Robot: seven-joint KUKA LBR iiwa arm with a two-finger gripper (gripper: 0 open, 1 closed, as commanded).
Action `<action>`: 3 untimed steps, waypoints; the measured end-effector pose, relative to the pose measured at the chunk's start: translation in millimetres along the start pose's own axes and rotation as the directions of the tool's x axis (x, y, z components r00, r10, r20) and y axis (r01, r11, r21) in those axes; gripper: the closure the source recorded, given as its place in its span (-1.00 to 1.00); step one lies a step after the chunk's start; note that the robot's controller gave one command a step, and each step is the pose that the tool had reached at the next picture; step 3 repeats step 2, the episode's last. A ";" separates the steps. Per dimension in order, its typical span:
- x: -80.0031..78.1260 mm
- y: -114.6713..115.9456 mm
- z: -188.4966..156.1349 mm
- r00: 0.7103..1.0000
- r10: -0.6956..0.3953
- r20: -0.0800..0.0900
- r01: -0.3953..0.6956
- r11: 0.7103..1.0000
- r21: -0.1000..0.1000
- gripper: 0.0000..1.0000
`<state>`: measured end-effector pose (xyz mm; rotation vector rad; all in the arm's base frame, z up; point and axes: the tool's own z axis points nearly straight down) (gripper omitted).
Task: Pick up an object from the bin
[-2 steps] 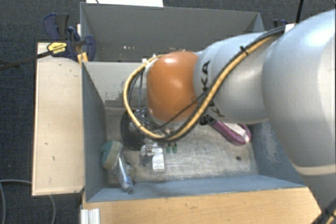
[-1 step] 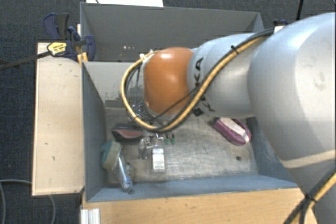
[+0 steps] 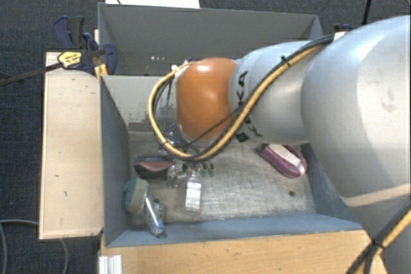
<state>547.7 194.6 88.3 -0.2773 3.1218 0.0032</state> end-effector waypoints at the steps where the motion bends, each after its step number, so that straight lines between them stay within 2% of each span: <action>1: 14.1 13.2 -101.5 0.875 -0.483 -0.001 0.483 0.875 -0.001 1.00; 2: 0.2 29.9 -182.6 0.880 -0.476 0.004 0.476 0.880 0.000 1.00; 3: 0.2 29.9 -182.6 0.880 -0.476 0.004 0.476 0.880 0.000 1.00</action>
Offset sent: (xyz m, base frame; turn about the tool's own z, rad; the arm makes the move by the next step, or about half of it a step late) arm -0.0181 0.0095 0.0994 -0.5051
